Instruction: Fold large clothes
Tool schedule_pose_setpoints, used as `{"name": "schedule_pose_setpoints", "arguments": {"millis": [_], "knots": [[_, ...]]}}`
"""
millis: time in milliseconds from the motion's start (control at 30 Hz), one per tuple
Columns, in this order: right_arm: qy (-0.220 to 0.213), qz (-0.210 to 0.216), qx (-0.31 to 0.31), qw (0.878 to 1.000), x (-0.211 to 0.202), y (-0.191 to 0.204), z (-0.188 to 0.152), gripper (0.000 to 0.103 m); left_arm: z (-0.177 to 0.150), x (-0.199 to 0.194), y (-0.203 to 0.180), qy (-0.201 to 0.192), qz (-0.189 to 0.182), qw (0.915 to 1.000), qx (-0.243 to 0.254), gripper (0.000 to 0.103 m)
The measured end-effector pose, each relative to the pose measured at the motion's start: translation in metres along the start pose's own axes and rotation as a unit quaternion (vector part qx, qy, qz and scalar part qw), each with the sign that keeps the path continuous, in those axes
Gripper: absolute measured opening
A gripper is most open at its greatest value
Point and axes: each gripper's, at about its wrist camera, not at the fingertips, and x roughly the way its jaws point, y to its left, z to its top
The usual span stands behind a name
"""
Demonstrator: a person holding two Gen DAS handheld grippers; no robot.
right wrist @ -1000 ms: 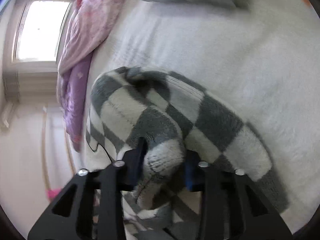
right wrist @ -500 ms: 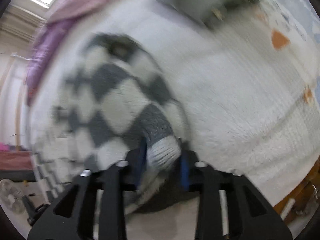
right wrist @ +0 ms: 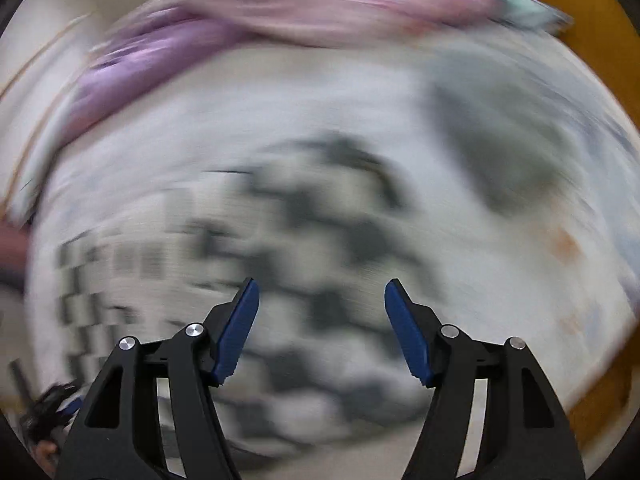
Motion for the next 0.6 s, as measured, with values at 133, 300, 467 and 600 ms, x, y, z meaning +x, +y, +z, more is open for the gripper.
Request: {"name": "schedule_pose_setpoints", "arguments": {"millis": [133, 300, 467, 600], "knots": [[0.021, 0.086, -0.081, 0.993, 0.062, 0.099, 0.031, 0.01, -0.011, 0.004, 0.008, 0.005, 0.001, 0.9999, -0.015, 0.082], [0.058, 0.056, -0.14, 0.987, 0.128, 0.154, 0.041, 0.001, -0.026, 0.002, 0.021, 0.002, -0.026, 0.9989, -0.038, 0.082], [0.076, 0.063, -0.137, 0.986, 0.169, 0.151, 0.035, 0.001, -0.041, 0.004, 0.037, 0.007, -0.033, 0.9984, -0.045, 0.083], [0.089, 0.075, -0.1, 0.988, 0.151, 0.143, 0.022, 0.001, -0.03, 0.003, 0.037, 0.012, -0.04, 0.9983, -0.04, 0.083]]}}
